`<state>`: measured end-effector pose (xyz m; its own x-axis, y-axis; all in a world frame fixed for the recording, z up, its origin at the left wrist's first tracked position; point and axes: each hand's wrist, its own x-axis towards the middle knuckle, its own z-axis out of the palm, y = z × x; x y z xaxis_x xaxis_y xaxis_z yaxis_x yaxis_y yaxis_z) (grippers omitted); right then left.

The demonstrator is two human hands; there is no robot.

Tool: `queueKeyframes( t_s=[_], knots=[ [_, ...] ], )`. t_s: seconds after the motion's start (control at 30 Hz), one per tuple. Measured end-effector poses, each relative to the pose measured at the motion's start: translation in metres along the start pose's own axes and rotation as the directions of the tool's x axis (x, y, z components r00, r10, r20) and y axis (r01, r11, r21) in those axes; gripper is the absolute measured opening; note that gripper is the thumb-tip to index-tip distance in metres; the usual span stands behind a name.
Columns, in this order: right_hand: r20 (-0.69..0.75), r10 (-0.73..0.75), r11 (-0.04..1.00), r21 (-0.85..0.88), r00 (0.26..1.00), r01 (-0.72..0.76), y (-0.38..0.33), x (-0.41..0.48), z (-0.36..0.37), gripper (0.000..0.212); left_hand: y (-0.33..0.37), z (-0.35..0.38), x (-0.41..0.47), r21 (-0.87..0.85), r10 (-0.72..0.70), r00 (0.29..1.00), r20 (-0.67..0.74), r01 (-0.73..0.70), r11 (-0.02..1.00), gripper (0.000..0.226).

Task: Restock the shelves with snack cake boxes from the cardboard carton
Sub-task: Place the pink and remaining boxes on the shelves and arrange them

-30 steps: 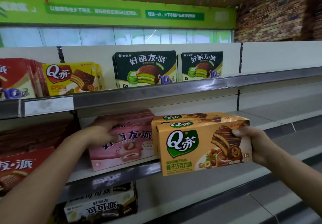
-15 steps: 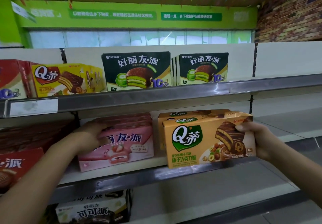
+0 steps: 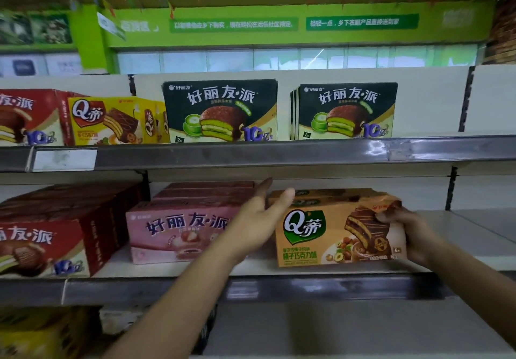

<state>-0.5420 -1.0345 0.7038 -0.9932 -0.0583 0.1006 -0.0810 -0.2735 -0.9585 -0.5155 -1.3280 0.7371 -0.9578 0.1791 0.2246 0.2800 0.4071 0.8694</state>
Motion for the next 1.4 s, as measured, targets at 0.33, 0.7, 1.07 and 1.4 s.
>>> queueKeyframes(
  t_s=[0.33,0.7,1.07,1.4],
  knots=[
    [0.035,0.191,0.967,-0.18,0.981,-0.182,0.007,0.021,-0.029,0.077,-0.031,0.064,0.065,-0.671,-0.4,0.902,-0.165,0.195,0.716,0.073],
    [-0.008,0.101,0.959,-0.264,0.995,-0.099,0.015,0.006,-0.023,0.075,-0.058,0.08,0.087,-0.751,-0.44,0.884,-0.158,0.182,0.635,0.098],
    [-0.224,0.169,0.985,0.065,0.96,-0.158,0.023,0.031,-0.01,0.073,-0.063,0.09,0.075,-0.751,-0.427,0.856,-0.291,0.071,0.656,0.072],
    [-0.177,0.226,0.974,0.054,0.958,-0.22,0.013,0.09,-0.007,0.082,-0.067,0.083,0.121,-0.722,-0.446,0.84,-0.308,0.099,0.685,0.06]
  ],
)
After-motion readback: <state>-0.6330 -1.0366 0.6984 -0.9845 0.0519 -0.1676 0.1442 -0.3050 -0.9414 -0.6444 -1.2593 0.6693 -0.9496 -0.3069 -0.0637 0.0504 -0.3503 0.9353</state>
